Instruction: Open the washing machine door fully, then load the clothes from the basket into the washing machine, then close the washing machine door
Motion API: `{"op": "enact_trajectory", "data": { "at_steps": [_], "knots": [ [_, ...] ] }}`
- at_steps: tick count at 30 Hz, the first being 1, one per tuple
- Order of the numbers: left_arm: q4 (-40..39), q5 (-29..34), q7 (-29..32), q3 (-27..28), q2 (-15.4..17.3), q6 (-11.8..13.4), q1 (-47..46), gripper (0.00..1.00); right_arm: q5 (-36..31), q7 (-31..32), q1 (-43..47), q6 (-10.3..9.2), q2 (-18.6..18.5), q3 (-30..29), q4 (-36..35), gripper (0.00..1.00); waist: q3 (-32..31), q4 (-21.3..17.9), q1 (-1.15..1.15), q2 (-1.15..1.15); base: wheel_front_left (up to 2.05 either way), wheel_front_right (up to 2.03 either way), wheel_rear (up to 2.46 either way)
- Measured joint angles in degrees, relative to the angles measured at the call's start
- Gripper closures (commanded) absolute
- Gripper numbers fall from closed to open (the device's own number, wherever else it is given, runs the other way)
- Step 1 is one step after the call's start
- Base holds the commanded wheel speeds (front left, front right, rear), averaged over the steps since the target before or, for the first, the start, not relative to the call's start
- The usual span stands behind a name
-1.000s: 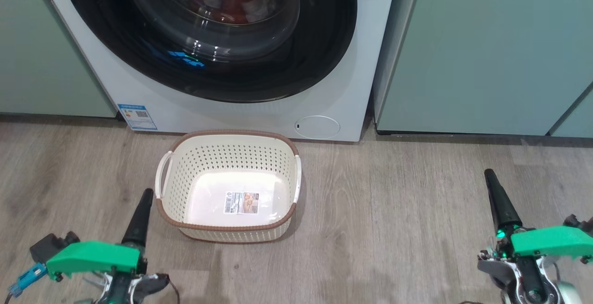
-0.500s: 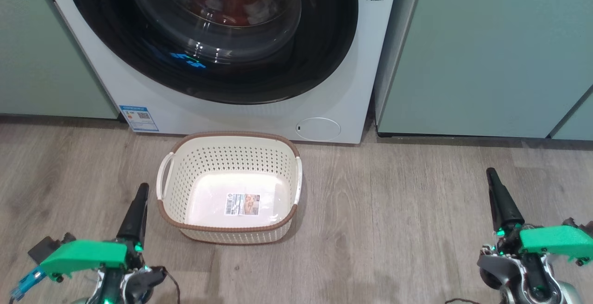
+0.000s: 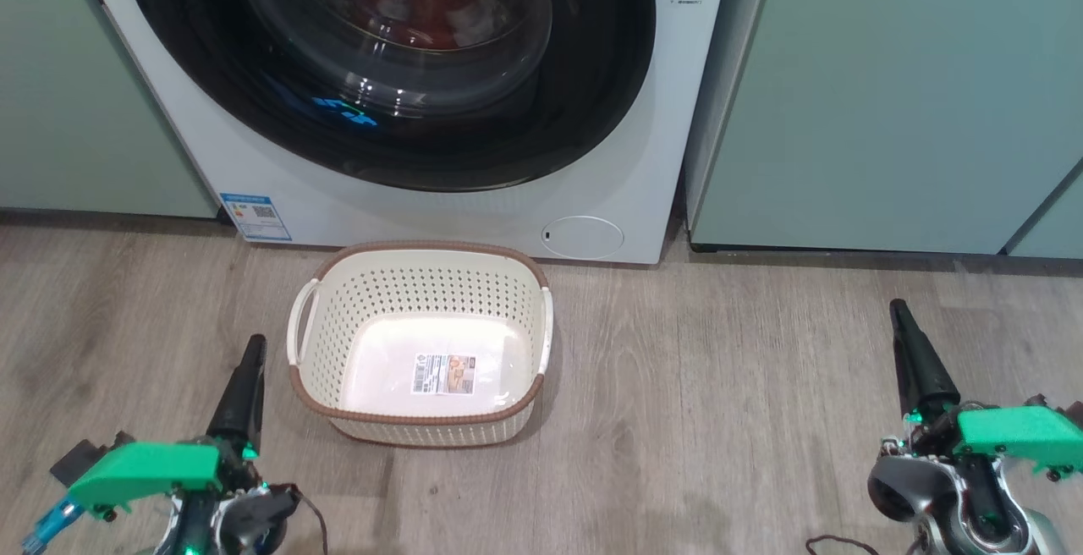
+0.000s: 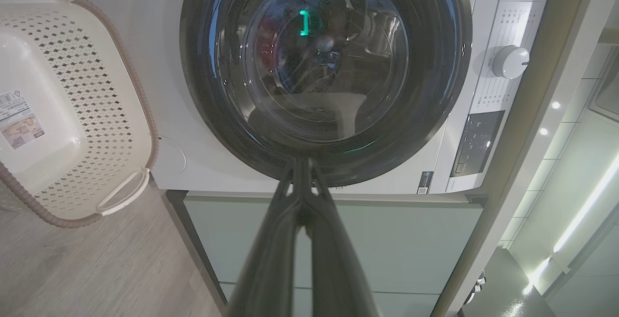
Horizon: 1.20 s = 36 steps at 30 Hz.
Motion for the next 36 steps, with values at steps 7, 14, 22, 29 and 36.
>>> {"op": "enact_trajectory", "data": {
  "at_steps": [7, 14, 22, 29, 36],
  "knots": [
    [0.0, 0.0, 0.0, 0.2, -0.1, 0.0, 0.0, 1.00, 0.0, 0.1, 0.0, 0.00, 0.0, -0.2, 0.0, 1.00, 0.0, 0.0, 0.00, 0.00, 0.00, 0.00, 0.00],
    [0.0, 0.0, 0.0, 0.3, -0.2, 0.0, 0.0, 1.00, 0.0, 0.1, 0.0, 0.00, 0.0, -0.3, 0.0, 1.00, 0.0, 0.0, 0.00, 0.00, 0.00, 0.00, 0.00],
    [0.0, 0.0, 0.2, 0.5, -0.3, 0.0, 0.0, 1.00, 0.0, 0.1, 0.0, 0.01, 0.0, -0.5, 0.0, 1.00, 0.0, 0.0, 0.00, 0.00, 0.00, 0.00, 0.00],
    [0.0, 0.0, 0.3, 0.6, -0.4, 0.0, 0.0, 1.00, 0.0, 0.1, 0.0, 0.01, 0.0, -0.6, 0.0, 1.00, 0.0, 0.0, 0.00, 0.00, 0.00, 0.00, 0.00],
    [0.0, 0.0, 0.3, 0.6, -0.5, 0.0, 0.0, 1.00, 0.0, 0.2, 0.0, 0.01, 0.0, -0.7, 0.0, 1.00, 0.0, 0.0, -0.01, 0.00, 0.00, 0.00, 0.00]
  ]
}}
